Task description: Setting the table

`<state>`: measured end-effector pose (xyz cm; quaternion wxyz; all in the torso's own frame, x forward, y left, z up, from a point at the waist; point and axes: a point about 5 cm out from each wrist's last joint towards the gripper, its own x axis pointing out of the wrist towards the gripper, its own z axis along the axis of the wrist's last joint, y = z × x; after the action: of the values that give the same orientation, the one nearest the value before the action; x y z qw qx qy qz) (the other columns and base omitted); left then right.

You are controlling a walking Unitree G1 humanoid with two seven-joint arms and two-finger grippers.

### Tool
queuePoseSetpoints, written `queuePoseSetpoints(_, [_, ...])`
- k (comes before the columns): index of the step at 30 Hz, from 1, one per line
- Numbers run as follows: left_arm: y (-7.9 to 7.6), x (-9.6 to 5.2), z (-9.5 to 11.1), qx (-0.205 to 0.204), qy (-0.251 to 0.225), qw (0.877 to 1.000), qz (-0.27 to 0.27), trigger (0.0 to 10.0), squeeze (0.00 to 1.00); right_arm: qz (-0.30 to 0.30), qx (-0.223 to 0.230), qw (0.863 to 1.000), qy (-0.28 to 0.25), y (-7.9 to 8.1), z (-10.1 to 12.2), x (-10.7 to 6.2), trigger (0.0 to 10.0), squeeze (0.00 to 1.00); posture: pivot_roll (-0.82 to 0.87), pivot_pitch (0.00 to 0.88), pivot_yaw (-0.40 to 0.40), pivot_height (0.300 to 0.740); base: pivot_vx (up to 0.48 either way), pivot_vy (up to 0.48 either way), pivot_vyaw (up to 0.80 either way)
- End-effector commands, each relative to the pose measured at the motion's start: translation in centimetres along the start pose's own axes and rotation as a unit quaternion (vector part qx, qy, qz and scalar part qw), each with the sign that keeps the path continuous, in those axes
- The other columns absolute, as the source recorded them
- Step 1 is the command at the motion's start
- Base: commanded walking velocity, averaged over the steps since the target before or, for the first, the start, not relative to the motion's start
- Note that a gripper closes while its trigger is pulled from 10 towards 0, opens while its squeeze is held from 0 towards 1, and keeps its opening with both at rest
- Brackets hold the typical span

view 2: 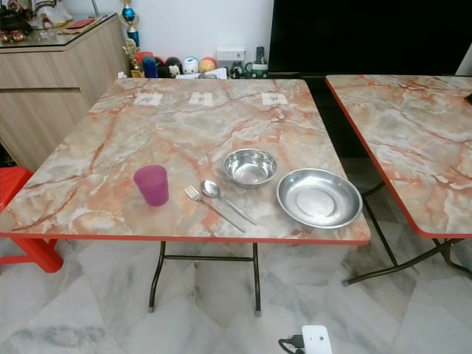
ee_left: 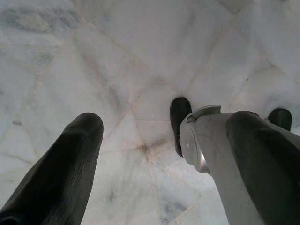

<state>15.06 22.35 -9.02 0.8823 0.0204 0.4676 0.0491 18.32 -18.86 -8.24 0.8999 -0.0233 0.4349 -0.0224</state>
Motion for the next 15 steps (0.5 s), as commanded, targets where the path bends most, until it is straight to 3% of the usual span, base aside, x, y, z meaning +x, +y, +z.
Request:
queuePoseSetpoints(1, [1.32, 0.05, 0.36, -0.080, 0.012, 0.997, 0.010, 10.0, 0.00, -0.008, 0.127, 0.992, 0.007, -1.03, 1.79, 0.49, 10.0, 0.00, 0.05, 0.000, -0.037, 0.740, 0.000, 0.000, 0.00])
queuePoseSetpoints(15, [1.46, -0.01, 0.19, -0.080, 0.015, 0.997, 0.011, 10.0, 0.00, -0.009, 0.119, 0.993, 0.009, -1.06, 1.74, 0.48, 10.0, 0.00, 0.05, 0.000, -0.036, 0.740, 0.000, 0.000, 0.00])
